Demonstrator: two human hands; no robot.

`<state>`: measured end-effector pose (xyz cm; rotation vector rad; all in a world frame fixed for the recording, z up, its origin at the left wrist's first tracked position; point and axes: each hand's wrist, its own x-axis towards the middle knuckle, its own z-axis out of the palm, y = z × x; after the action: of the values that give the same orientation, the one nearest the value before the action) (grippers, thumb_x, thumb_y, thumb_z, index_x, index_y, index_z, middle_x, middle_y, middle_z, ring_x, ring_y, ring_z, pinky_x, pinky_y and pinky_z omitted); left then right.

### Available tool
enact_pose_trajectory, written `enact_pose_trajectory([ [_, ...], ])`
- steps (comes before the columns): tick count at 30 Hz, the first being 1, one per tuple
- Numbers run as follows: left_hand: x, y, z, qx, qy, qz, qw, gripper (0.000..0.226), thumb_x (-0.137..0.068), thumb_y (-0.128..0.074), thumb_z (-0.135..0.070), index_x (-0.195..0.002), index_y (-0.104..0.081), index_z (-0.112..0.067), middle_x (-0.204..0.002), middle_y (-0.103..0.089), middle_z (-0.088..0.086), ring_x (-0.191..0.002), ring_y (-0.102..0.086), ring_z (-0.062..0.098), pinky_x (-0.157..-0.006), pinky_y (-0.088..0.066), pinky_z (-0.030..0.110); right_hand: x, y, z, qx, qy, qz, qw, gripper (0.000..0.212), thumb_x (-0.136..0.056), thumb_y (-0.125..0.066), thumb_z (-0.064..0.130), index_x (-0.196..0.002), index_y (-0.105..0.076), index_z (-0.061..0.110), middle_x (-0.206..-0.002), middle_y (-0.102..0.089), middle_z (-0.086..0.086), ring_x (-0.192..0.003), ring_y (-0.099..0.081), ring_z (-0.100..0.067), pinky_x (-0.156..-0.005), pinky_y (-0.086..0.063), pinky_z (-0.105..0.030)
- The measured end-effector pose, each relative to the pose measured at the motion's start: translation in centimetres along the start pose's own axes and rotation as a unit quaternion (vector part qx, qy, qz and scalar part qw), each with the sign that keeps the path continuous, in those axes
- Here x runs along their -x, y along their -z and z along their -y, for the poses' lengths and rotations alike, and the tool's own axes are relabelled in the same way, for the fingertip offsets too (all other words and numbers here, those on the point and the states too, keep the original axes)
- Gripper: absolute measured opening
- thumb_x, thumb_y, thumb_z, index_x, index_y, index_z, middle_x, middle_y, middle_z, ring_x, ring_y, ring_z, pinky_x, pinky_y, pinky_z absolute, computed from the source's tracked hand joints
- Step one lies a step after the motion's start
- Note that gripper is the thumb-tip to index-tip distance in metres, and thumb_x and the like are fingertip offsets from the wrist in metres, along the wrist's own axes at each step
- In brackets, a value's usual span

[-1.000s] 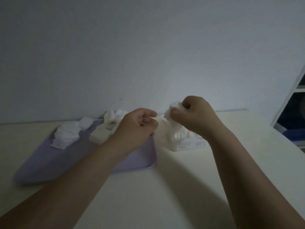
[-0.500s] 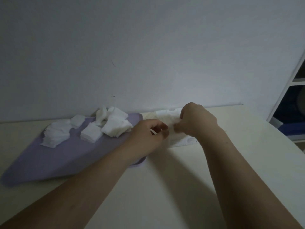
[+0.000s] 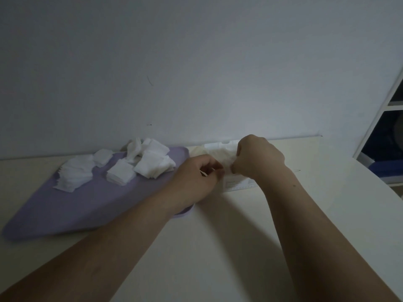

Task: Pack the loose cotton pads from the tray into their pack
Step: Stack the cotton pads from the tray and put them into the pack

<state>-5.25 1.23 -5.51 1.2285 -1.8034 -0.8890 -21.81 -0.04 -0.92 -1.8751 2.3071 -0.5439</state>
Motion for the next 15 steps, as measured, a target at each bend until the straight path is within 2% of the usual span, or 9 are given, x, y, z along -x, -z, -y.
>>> enact_pose_trajectory([
  [4,-0.1,0.0,0.1,0.018,0.005,-0.013,1.000,0.003,-0.091,-0.074,-0.020,-0.090,-0.076,-0.022,-0.076,-0.073,-0.015,-0.062,-0.056,0.001,-0.059,-0.044,0.011,-0.2,-0.3,0.0,-0.027,0.010,0.042,0.999,0.035,-0.067,-0.081,0.042,-0.073,-0.058,0.016,-0.067,-0.056,0.002,-0.058,-0.053,-0.018,-0.052,-0.033,-0.022],
  [6,-0.2,0.0,0.1,0.032,0.007,-0.030,0.999,0.003,-0.088,-0.078,-0.019,-0.090,-0.077,-0.021,-0.079,-0.075,-0.012,-0.063,-0.058,0.003,-0.058,-0.044,0.011,0.0,-0.2,0.1,-0.052,0.030,0.083,0.995,0.044,-0.069,-0.081,0.043,-0.063,-0.047,0.016,-0.057,-0.044,0.000,-0.055,-0.044,-0.021,-0.052,-0.032,-0.025],
  [7,-0.3,0.0,0.1,0.039,0.007,-0.036,0.999,0.006,-0.086,-0.081,-0.019,-0.090,-0.076,-0.020,-0.082,-0.076,-0.009,-0.064,-0.059,0.004,-0.058,-0.045,0.011,0.2,0.1,0.1,-0.067,0.034,0.103,0.992,0.044,-0.072,-0.081,0.041,-0.062,-0.047,0.015,-0.056,-0.043,-0.001,-0.054,-0.042,-0.021,-0.051,-0.031,-0.026],
  [9,-0.3,0.1,0.1,0.045,0.011,-0.035,0.998,0.013,-0.084,-0.084,-0.025,-0.092,-0.076,-0.021,-0.087,-0.077,-0.004,-0.067,-0.061,0.005,-0.058,-0.048,0.013,0.5,0.9,0.0,-0.105,0.034,0.139,0.984,0.033,-0.080,-0.078,0.033,-0.068,-0.062,0.007,-0.058,-0.047,-0.002,-0.054,-0.042,-0.019,-0.050,-0.033,-0.026],
  [11,-0.3,0.1,0.1,0.055,0.019,-0.027,0.998,0.017,-0.083,-0.085,-0.028,-0.094,-0.075,-0.020,-0.091,-0.077,-0.003,-0.071,-0.064,0.006,-0.058,-0.052,0.016,0.6,1.4,-0.1,-0.137,0.036,0.156,0.978,0.023,-0.083,-0.072,0.024,-0.071,-0.068,0.005,-0.059,-0.047,-0.001,-0.056,-0.041,-0.018,-0.050,-0.031,-0.026],
  [15,-0.6,0.3,0.4,0.053,0.020,-0.021,0.998,0.015,-0.081,-0.087,-0.026,-0.091,-0.077,-0.020,-0.087,-0.079,-0.004,-0.073,-0.068,0.008,-0.070,-0.058,0.026,0.4,0.3,0.4,-0.158,0.037,0.110,0.981,0.023,-0.079,-0.074,0.019,-0.091,-0.076,-0.001,-0.070,-0.057,-0.008,-0.062,-0.049,-0.020,-0.054,-0.038,-0.027],
])
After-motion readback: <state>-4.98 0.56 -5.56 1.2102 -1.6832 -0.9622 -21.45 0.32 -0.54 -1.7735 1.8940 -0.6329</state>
